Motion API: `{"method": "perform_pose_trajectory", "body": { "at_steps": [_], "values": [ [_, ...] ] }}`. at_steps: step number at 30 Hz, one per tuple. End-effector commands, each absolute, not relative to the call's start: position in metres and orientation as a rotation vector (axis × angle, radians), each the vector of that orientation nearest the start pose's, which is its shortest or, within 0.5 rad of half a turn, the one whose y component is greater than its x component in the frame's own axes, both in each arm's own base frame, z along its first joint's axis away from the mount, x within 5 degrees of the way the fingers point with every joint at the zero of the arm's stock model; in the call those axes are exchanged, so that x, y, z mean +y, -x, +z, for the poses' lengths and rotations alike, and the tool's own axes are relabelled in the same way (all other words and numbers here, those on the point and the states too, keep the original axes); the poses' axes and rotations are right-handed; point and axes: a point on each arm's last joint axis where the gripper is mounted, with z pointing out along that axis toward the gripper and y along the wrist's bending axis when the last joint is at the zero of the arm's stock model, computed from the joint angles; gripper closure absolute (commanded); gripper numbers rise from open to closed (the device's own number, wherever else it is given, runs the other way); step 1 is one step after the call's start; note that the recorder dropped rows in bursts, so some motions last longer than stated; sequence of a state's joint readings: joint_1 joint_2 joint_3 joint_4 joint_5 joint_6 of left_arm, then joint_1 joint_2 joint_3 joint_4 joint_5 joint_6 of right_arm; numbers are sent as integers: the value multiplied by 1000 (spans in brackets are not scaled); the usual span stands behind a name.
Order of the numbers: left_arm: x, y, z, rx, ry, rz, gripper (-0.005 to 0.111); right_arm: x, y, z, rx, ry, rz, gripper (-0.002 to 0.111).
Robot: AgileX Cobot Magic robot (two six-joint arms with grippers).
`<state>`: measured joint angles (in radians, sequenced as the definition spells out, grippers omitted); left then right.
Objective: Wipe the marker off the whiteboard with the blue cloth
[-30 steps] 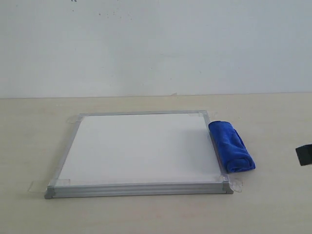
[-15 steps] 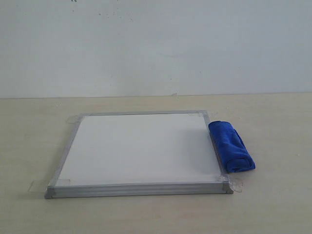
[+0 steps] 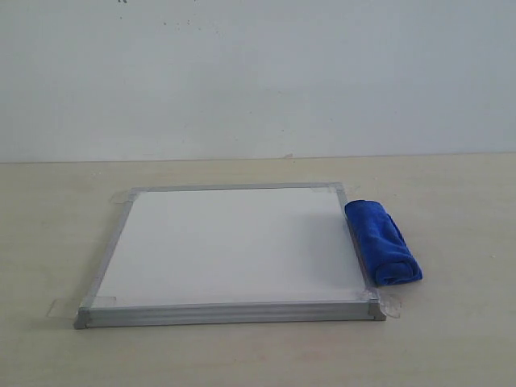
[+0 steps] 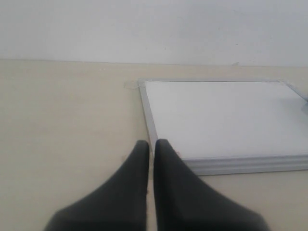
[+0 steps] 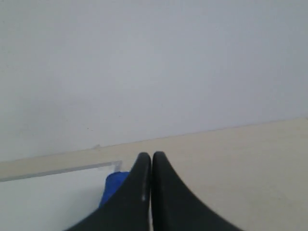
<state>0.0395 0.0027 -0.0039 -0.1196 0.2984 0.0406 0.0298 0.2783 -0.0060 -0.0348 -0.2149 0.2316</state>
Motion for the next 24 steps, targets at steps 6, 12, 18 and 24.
{"method": "perform_pose_trajectory", "body": {
  "at_steps": [6,12,18,24],
  "values": [
    [-1,-54,186,1780,69,-48,103,0,-60,197,1685,-24,31,108],
    [-1,-54,186,1780,68,-48,103,-1,-55,187,1773,-29,20,108],
    [-1,-54,186,1780,68,-48,103,-1,-54,183,1823,-11,-1,108],
    [-1,-54,186,1780,68,-48,103,-1,-54,183,1817,-19,9,108]
  ]
}}
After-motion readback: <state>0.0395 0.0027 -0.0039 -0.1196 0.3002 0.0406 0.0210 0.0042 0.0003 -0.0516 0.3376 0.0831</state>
